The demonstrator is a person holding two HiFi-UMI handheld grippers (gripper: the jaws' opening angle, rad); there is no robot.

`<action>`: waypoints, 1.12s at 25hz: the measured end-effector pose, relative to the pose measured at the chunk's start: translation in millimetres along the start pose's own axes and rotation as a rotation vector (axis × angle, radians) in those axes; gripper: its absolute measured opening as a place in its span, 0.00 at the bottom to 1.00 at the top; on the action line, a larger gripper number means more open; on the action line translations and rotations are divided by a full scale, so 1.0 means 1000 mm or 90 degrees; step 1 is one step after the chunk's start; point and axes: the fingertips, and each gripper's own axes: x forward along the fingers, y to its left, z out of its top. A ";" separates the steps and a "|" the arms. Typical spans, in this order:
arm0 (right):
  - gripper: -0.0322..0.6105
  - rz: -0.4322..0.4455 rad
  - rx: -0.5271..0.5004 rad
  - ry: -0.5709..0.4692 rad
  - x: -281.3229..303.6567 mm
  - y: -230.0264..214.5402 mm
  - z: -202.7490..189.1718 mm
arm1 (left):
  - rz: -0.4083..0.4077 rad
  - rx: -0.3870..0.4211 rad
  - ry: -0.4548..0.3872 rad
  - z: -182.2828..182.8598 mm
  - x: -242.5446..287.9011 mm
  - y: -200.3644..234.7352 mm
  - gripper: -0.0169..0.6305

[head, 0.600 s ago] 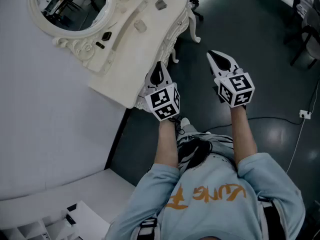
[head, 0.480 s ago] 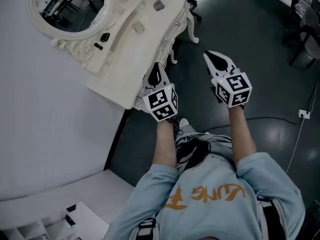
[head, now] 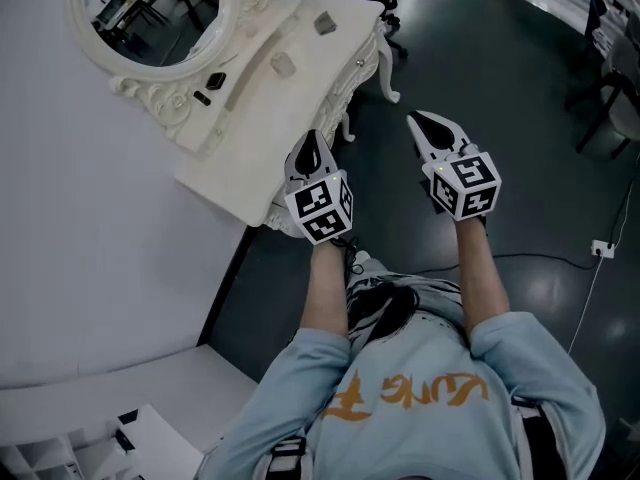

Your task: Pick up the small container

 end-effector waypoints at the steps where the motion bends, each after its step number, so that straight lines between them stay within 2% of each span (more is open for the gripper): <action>1: 0.10 0.000 0.000 0.000 0.001 -0.002 0.002 | 0.003 -0.003 -0.002 0.002 0.002 0.001 0.06; 7: 0.10 0.010 0.010 0.006 0.018 -0.006 0.000 | 0.014 -0.014 -0.002 -0.002 0.010 0.007 0.06; 14: 0.10 0.052 -0.005 0.030 0.073 0.004 -0.013 | 0.035 -0.052 0.006 -0.015 0.046 0.049 0.06; 17: 0.10 0.048 -0.009 0.043 0.102 -0.016 -0.021 | 0.020 -0.065 0.012 -0.023 0.087 0.054 0.06; 23: 0.10 -0.051 0.048 0.032 0.166 -0.115 -0.018 | -0.031 -0.034 0.042 -0.025 0.194 0.046 0.06; 28: 0.10 -0.047 0.102 0.027 0.253 -0.138 -0.028 | -0.016 -0.002 0.089 -0.035 0.277 0.084 0.06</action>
